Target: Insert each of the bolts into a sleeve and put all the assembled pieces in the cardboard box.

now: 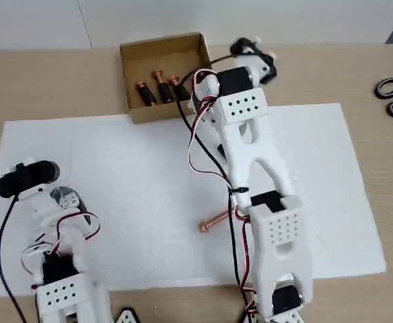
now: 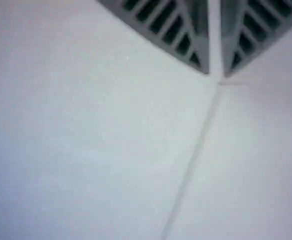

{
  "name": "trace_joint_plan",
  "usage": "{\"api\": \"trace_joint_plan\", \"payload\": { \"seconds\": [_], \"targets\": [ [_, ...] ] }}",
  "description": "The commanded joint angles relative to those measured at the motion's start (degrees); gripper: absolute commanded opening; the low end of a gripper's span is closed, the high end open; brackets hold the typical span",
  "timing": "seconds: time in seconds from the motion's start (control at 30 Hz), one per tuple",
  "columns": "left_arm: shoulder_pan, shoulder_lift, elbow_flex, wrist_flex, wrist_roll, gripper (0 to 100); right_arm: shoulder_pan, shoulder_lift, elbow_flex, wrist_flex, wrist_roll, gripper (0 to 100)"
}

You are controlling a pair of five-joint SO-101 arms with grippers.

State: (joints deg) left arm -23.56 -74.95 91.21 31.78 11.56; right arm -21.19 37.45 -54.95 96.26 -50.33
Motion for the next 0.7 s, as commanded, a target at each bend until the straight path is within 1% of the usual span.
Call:
{"api": "trace_joint_plan", "payload": {
  "seconds": [0.0,0.2,0.33,0.43,0.67],
  "targets": [
    [-0.1,-0.7,-0.4,-1.2,0.4,1,0.1,-6.0,-0.4,0.7,16.4,28.1],
    [-0.1,-0.7,-0.4,-1.2,0.4,1,1.8,-9.5,-0.4,0.5,37.3,28.1],
    [-0.1,-0.7,-0.4,-1.2,0.4,1,2.8,-9.3,-0.4,0.7,47.2,28.1],
    [-0.1,-0.7,-0.4,-1.2,0.4,1,2.9,-9.3,-0.4,0.7,50.1,28.1],
    [-0.1,-0.7,-0.4,-1.2,0.4,1,2.9,-9.1,-0.1,0.6,50.4,28.1]
  ]
}}
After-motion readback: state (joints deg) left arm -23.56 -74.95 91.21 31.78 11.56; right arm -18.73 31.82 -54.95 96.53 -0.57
